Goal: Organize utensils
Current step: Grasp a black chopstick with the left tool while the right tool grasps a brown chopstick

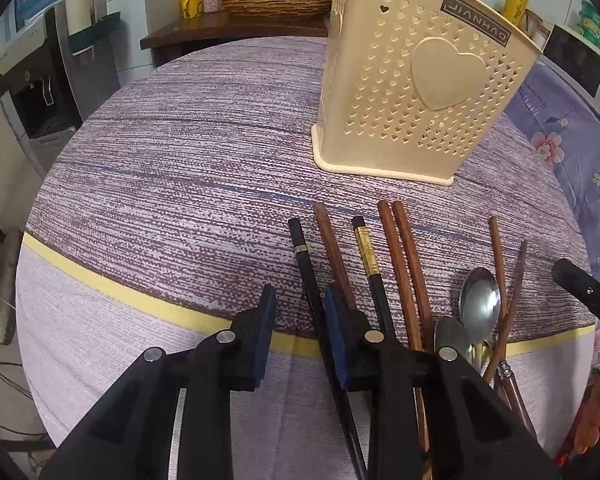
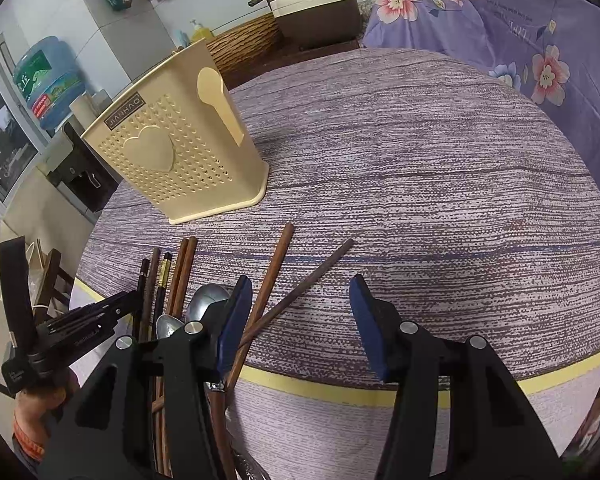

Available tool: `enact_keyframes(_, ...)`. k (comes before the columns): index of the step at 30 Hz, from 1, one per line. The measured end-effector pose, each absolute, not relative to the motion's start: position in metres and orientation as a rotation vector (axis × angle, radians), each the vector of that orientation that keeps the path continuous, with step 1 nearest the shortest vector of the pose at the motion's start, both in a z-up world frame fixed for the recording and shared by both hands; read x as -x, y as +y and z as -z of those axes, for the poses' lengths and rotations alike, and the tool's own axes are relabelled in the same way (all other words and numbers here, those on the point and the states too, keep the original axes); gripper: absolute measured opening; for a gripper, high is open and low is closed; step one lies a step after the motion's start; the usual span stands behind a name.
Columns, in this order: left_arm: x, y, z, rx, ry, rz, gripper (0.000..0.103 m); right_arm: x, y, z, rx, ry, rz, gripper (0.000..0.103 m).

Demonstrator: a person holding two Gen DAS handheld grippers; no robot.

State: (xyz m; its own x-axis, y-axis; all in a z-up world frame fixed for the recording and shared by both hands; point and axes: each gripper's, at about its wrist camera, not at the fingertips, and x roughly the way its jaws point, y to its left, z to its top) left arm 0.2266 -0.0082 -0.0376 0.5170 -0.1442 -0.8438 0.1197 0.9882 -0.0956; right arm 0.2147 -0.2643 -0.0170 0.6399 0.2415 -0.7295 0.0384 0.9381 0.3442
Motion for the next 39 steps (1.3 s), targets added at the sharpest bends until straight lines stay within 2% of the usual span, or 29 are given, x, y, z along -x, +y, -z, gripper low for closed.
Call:
enact_keyframes(7,-0.245,-0.012,0.036,0.009,1.030,0.147,0.025,-0.223,-0.269,0.021,-0.371,0.902,-0.114,0.051)
enact_keyframes(11,-0.253,-0.017,0.037,-0.009,1.024,0.149,0.021,-0.240,-0.273,0.032,-0.437,0.971,-0.116,0.038)
enact_keyframes(13,-0.256,-0.016,0.037,-0.005,1.020,0.146,0.015,-0.248,-0.274,0.037,-0.464,0.994,-0.101,0.035)
enact_keyframes(17,-0.260,-0.013,0.037,0.007,1.020,0.153,0.012,-0.261,-0.274,0.043,-0.490,1.014,-0.055,0.027)
enact_keyframes(24,-0.270,-0.014,0.038,-0.008,1.025,0.157,0.011,-0.278,-0.259,0.040,-0.416,1.043,0.009,0.023)
enact_keyframes(28,-0.276,-0.017,0.039,-0.031,1.023,0.154,0.011,-0.291,-0.251,0.040,-0.371,1.049,0.031,0.016)
enact_keyframes(39,-0.282,-0.017,0.042,-0.042,1.007,0.143,0.009,-0.300,-0.262,0.040,-0.411,1.028,-0.027,0.012)
